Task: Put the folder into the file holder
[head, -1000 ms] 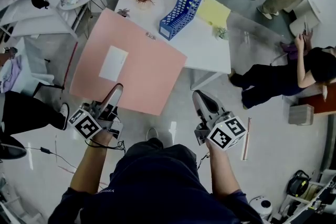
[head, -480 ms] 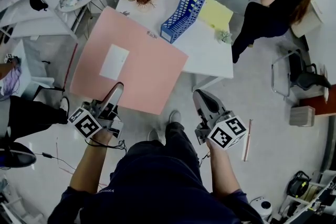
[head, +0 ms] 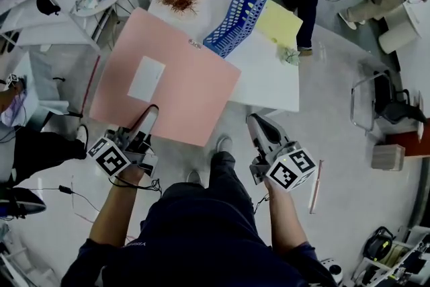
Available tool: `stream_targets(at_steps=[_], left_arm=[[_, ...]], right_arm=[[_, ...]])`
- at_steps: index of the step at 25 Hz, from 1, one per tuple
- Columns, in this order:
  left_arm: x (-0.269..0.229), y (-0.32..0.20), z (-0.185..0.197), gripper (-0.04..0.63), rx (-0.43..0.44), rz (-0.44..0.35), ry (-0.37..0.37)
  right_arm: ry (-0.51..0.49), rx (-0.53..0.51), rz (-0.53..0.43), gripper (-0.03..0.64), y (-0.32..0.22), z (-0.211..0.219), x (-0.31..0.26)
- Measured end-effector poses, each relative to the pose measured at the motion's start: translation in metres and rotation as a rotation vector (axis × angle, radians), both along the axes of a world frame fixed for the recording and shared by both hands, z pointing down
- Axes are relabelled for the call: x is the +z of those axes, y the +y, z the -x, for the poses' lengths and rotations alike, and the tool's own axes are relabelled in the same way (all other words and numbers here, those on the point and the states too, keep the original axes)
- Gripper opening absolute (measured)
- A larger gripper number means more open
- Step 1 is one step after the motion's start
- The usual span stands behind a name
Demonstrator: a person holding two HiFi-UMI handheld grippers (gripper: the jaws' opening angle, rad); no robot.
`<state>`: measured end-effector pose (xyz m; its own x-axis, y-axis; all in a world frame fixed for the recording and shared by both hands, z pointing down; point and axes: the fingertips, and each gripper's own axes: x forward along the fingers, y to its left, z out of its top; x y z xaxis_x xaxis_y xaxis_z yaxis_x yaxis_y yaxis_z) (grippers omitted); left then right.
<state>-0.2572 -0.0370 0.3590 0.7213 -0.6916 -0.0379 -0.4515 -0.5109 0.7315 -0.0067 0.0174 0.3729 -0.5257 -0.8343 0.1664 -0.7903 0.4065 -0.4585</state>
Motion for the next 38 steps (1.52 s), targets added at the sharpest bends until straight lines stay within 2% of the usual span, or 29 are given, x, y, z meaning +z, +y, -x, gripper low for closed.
stream_targets(at_steps=[13, 18, 29, 38], left_arm=[[0.012, -0.065, -0.062, 0.279, -0.037, 0.033, -0.034], [0.015, -0.081, -0.075, 0.279, -0.044, 0.04, -0.042], [0.004, -0.121, -0.119, 0.279, -0.056, 0.012, -0.055], [-0.008, -0.146, -0.139, 0.279, -0.082, -0.016, -0.048]], right_arm=[[-0.031, -0.05, 0.027, 0.005, -0.083, -0.061, 0.017], [-0.037, -0.066, 0.037, 0.005, -0.104, -0.074, 0.022], [-0.059, -0.105, 0.052, 0.005, -0.158, -0.115, 0.03], [-0.069, -0.125, 0.064, 0.005, -0.188, -0.139, 0.038]])
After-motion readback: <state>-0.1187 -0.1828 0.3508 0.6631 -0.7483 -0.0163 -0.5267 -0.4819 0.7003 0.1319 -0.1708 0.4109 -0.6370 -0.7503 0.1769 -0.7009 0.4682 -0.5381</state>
